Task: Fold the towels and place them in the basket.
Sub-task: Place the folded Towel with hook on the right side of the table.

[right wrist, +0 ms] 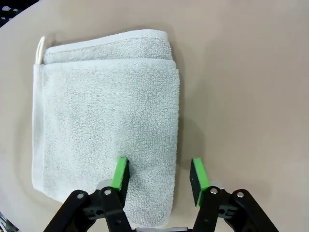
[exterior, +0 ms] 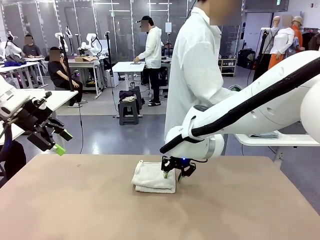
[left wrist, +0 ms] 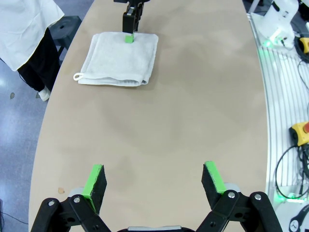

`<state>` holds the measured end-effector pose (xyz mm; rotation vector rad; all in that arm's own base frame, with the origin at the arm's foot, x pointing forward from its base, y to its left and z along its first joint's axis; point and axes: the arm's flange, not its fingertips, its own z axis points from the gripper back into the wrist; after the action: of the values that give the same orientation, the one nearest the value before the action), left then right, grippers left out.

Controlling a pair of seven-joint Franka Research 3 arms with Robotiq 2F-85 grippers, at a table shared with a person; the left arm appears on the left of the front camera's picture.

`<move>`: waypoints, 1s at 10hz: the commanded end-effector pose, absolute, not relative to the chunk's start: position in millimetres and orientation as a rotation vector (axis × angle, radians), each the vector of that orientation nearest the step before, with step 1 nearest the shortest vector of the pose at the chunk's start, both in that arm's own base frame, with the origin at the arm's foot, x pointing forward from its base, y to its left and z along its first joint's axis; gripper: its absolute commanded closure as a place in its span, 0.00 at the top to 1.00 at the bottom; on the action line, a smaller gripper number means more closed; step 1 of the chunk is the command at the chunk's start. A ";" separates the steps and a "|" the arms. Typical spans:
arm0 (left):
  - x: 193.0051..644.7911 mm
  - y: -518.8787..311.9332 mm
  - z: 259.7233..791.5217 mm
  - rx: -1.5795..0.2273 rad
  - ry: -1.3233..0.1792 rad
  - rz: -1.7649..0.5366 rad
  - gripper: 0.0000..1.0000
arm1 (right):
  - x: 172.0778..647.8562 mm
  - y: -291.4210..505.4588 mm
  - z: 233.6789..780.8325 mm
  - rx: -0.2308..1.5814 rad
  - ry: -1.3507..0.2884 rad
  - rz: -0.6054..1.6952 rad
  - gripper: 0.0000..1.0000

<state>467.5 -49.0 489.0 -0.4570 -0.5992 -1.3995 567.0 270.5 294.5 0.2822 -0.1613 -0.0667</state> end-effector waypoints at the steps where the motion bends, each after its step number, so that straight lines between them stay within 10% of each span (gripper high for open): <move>1: 467.3 -48.6 489.2 -0.458 -0.600 -1.399 1.00 | 571.2 269.1 287.9 0.331 -0.170 -0.036 0.60; 2: 467.3 -48.6 489.2 -0.458 -0.600 -1.399 1.00 | 570.9 269.2 287.6 0.331 -0.169 -0.039 0.40; 4: 467.3 -48.6 489.2 -0.458 -0.600 -1.399 1.00 | 568.8 269.3 288.1 0.330 -0.169 -0.044 0.41; 7: 467.3 -48.6 489.2 -0.458 -0.600 -1.399 1.00 | 565.4 270.9 290.5 0.314 -0.170 -0.042 0.02; 10: 467.3 -48.6 489.2 -0.458 -0.600 -1.399 1.00 | 566.6 274.5 291.5 0.287 -0.194 -0.018 0.00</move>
<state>467.5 -49.0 489.0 -0.4570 -0.5992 -1.3995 567.3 274.3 292.4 0.2906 -0.1712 -0.0499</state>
